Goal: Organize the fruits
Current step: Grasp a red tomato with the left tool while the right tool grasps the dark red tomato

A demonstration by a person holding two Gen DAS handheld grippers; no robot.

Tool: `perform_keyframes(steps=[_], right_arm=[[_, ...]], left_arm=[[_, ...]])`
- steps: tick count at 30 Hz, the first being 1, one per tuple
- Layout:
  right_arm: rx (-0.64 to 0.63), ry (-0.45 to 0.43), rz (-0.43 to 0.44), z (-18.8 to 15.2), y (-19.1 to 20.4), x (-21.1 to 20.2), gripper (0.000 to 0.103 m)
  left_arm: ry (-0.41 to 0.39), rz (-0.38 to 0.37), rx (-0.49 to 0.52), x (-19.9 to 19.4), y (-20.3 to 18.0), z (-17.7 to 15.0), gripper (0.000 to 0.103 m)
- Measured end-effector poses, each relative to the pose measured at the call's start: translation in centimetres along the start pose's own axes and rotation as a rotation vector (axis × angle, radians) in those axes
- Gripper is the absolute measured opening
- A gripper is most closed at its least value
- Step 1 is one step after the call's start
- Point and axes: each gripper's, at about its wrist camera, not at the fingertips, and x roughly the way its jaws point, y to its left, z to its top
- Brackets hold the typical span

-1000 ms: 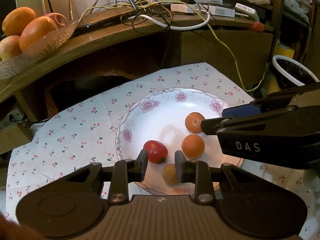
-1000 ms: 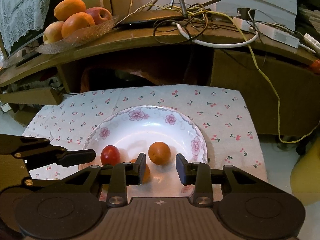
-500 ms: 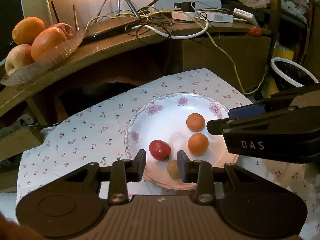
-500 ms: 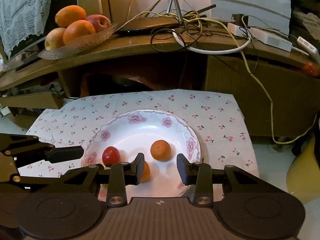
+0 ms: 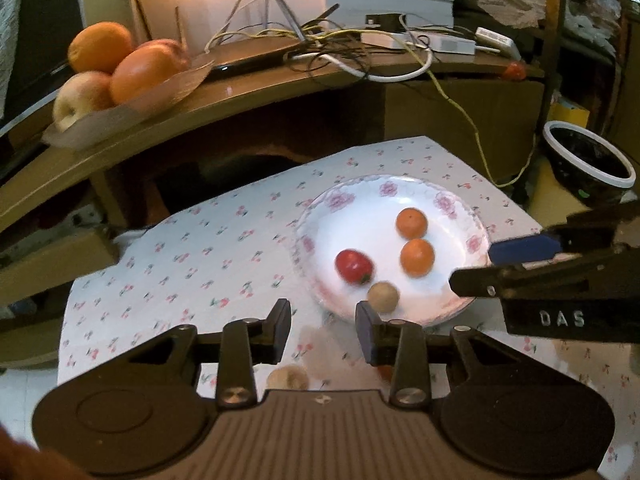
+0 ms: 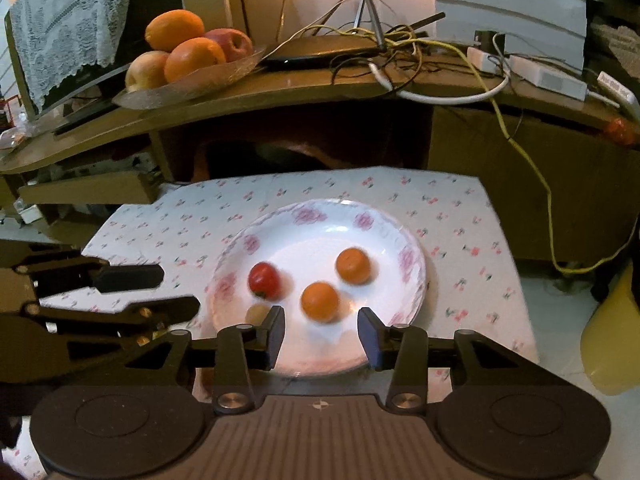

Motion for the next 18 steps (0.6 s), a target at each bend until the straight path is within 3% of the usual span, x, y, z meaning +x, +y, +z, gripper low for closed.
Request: perform_keyframes(steps=[6,12,18], right_arm=[[-0.037,0.043,0.043,-1.3,2.0,0.3,0.044],[-0.076,0.098,0.084,-2.4,3.2,1.2,0.051],[-0.073,0.132,0.108,-2.8,3.7,2.3,0.052]], left_arm=[[0.014,0.018,-0.019,-1.7,2.1,-2.5,0.045],[0.102,0.023,-0.078,-3.2,4.2,-6.7,0.045],[0.145,-0.003,-0.059,-3.5,3.6,-9.0,0.046]])
